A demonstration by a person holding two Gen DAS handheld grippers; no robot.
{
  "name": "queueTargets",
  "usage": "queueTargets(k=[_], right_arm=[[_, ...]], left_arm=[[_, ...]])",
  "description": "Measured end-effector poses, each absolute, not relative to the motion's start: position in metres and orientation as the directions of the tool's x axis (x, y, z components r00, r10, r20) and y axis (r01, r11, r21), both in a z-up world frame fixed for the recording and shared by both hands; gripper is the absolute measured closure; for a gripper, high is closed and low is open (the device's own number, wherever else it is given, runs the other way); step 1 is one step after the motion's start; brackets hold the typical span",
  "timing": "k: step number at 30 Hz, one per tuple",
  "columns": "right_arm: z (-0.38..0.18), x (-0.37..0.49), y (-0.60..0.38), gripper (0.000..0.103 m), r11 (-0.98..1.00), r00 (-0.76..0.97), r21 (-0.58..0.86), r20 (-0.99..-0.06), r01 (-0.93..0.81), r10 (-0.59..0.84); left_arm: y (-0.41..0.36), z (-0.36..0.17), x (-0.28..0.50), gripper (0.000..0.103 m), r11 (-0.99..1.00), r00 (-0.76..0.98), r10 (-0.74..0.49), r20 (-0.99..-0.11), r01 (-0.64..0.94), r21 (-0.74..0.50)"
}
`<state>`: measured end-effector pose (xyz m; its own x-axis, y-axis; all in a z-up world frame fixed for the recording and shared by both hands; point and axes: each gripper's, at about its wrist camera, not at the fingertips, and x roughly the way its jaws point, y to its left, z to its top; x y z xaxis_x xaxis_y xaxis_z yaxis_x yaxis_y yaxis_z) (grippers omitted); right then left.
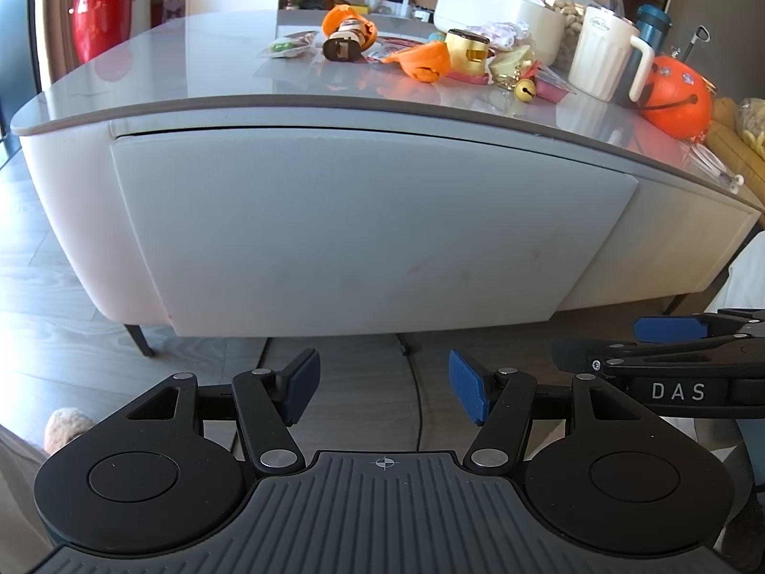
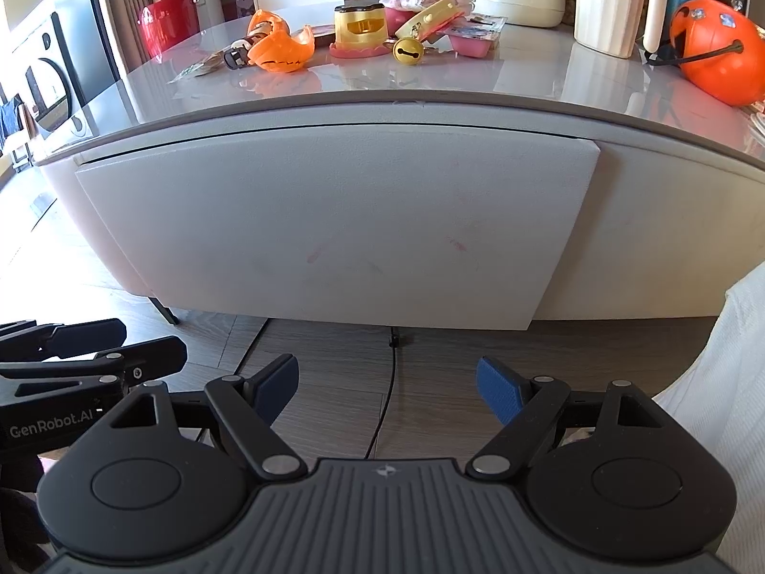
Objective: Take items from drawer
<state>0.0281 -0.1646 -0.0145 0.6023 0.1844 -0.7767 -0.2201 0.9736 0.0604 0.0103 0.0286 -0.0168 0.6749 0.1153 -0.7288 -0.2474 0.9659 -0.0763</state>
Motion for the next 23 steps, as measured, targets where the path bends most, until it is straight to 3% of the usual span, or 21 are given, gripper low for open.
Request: queueTargets(k=[8,9,10,12,15,19,23], right_arm=[[-0.012,0.025,-0.163,0.020,0.969,0.602,0.060,-0.773,-0.240,0.197],[-0.012,0.026,-0.163,0.021,0.969,0.602,0.062,-0.774,-0.239,0.198],[-0.012,0.026,-0.164,0.021,0.969,0.601,0.065,-0.774,-0.237,0.199],[-0.011,0.026,-0.165,0.021,0.970,0.603,0.074,-0.771,-0.233,0.204],[-0.006,0.026,-0.171,0.021,0.971,0.619,0.109,-0.754,-0.214,0.221],[0.001,0.025,-0.187,0.021,0.968,0.637,0.183,-0.728,-0.174,0.252],[0.003,0.025,-0.198,0.021,0.961,0.628,0.237,-0.728,-0.143,0.273]], left_arm=[[0.028,-0.017,0.010,0.038,0.968,0.678,0.103,-0.728,-0.235,-0.082],[0.028,-0.017,0.010,0.042,0.970,0.680,0.098,-0.726,-0.229,-0.083],[0.026,-0.016,0.010,0.048,0.972,0.686,0.091,-0.722,-0.218,-0.085],[0.023,-0.010,0.007,0.099,0.978,0.718,0.059,-0.694,-0.182,-0.105],[0.014,0.004,-0.004,0.091,0.974,0.785,0.055,-0.617,-0.178,-0.139],[-0.015,0.011,0.000,0.092,0.966,0.755,0.221,-0.617,-0.256,0.033],[-0.022,0.012,0.013,0.090,0.977,0.763,0.172,-0.623,-0.212,0.010]])
